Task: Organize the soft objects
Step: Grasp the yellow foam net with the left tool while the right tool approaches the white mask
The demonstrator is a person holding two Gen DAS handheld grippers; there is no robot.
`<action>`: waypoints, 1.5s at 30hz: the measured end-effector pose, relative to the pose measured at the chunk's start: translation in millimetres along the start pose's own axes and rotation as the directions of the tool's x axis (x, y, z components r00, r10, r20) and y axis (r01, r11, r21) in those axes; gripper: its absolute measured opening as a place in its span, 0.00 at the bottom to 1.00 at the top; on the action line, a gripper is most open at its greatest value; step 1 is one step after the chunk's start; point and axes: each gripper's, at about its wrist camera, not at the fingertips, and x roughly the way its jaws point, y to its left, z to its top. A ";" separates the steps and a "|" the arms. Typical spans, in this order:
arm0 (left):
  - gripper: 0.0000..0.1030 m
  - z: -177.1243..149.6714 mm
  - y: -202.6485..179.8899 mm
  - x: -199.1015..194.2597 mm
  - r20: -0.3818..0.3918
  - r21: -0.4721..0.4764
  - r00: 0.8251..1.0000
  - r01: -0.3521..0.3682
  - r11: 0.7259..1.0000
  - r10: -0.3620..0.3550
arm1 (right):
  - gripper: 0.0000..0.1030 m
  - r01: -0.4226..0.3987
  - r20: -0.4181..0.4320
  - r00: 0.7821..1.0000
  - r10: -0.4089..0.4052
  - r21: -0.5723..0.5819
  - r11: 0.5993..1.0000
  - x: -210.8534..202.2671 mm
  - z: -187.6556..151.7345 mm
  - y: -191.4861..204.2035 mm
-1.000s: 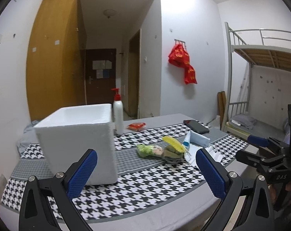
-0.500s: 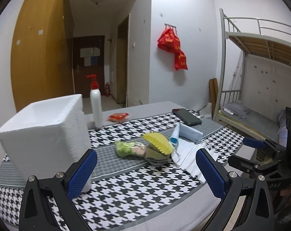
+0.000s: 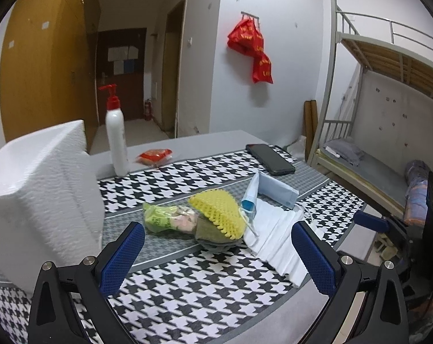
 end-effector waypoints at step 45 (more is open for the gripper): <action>0.10 13.5 36.1 66.3 -0.028 -0.162 0.968 0.240 0.957 -0.248 | 1.00 0.010 -0.188 0.982 -0.021 -0.063 0.998 63.4 2.4 -17.5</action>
